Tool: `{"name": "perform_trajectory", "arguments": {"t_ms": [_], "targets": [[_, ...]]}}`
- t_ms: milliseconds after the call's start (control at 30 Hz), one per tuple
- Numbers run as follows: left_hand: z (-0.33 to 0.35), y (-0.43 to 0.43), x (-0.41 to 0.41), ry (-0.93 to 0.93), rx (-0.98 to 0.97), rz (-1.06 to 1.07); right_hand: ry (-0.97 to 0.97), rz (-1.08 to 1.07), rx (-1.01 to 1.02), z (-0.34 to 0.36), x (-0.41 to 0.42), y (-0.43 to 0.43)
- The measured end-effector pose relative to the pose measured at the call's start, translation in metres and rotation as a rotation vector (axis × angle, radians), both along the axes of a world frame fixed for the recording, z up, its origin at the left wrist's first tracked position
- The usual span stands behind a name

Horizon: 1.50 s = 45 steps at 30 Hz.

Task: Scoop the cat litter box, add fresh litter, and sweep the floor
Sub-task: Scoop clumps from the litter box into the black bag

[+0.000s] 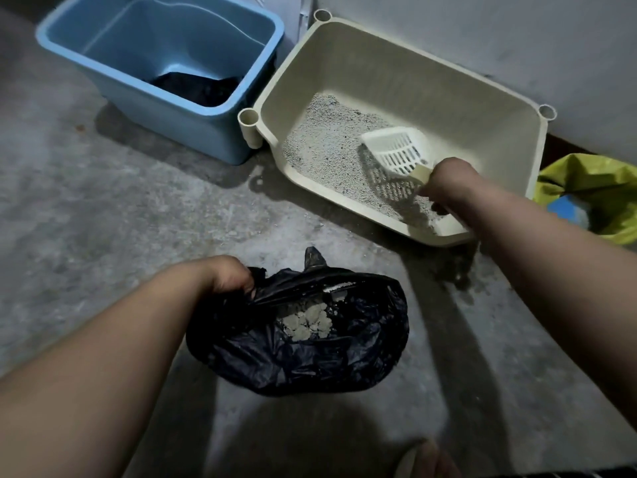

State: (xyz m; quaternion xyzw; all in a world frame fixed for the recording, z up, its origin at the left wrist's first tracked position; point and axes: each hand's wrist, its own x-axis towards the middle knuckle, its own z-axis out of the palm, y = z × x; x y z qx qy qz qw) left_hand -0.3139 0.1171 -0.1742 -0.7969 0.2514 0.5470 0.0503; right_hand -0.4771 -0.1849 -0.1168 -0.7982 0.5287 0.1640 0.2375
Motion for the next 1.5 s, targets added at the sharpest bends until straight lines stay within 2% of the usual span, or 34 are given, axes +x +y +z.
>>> {"name": "perform_trajectory", "arguments": {"t_ms": [100,200,367,433,500,633,733,800,967,1133,1500], "targets": [[0.004,-0.004,-0.001,-0.03,-0.056,0.03,-0.103,-0.123,0.085,-0.002,0.003,0.001],[0.005,-0.006,-0.004,-0.059,-0.094,0.133,-0.112,-0.139,0.134,-0.005,0.006,0.01],[0.006,-0.005,-0.006,-0.015,-0.136,0.206,-0.108,-0.113,0.067,-0.013,0.018,0.029],[0.01,-0.005,-0.006,-0.01,-0.177,0.275,-0.195,-0.131,0.031,-0.015,0.023,0.032],[0.012,-0.005,-0.003,-0.007,-0.262,0.405,-0.301,-0.182,0.056,-0.017,0.024,0.035],[0.006,-0.005,0.008,-0.072,-0.483,0.688,-0.328,-0.167,0.145,-0.023,0.021,0.047],[0.004,-0.006,0.012,-0.084,-0.61,0.997,-0.366,-0.104,0.112,-0.026,0.022,0.052],[0.004,-0.006,0.013,-0.08,-0.642,1.096,-0.397,-0.051,0.078,-0.025,0.025,0.053],[0.006,-0.002,0.014,0.007,-0.661,1.102,-0.387,0.07,-0.035,-0.018,0.036,0.064],[0.013,-0.002,0.014,0.083,-0.69,1.129,-0.537,0.143,-0.101,-0.006,0.052,0.081],[0.035,0.006,0.035,0.172,-0.709,1.034,-0.632,0.272,-0.032,0.045,0.146,0.102]]}}
